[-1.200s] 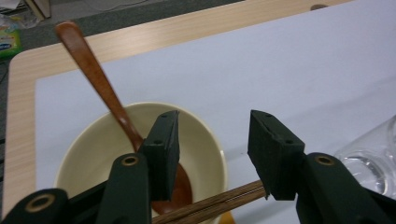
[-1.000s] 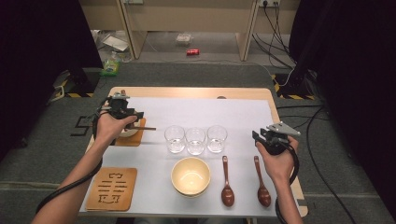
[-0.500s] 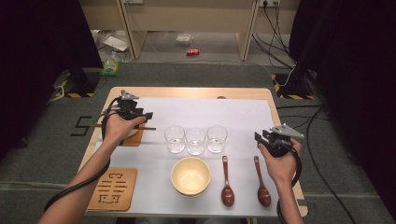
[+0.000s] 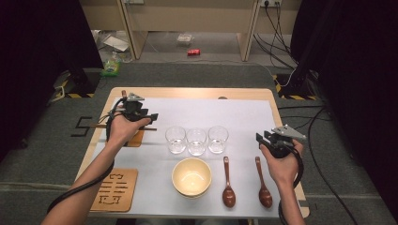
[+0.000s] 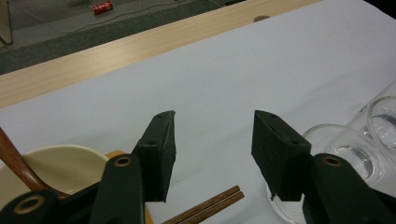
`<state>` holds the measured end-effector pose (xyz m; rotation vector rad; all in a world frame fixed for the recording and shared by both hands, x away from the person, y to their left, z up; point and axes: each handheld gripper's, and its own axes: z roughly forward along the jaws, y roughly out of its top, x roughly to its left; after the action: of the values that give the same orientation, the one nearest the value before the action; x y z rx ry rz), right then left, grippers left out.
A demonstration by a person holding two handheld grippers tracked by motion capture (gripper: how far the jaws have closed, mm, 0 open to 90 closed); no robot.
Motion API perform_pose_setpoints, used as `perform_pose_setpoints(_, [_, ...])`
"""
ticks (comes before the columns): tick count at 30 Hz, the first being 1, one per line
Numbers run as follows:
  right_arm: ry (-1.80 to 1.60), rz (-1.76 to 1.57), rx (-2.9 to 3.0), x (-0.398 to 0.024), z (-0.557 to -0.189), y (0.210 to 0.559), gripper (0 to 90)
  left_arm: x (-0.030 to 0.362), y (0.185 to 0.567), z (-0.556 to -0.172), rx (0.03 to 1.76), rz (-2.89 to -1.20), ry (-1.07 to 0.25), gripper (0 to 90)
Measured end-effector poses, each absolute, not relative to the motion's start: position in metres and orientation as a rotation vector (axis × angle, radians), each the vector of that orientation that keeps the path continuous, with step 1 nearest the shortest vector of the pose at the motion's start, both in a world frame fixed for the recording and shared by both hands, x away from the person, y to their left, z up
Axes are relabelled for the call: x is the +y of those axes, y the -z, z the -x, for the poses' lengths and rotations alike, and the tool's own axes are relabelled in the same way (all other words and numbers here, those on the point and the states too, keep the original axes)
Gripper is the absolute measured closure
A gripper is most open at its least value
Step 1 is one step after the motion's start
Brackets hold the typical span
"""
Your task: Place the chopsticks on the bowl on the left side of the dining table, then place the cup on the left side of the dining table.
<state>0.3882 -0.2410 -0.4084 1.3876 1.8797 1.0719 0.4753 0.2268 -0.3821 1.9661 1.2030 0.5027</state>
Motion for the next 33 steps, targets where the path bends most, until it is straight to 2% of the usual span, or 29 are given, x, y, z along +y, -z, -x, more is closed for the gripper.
perform_pose_setpoints(33, [-1.077,-1.387,1.890,-0.239,-0.389,0.409,63.0,0.197,0.399,-0.455,1.103,-2.012,-0.423,48.6])
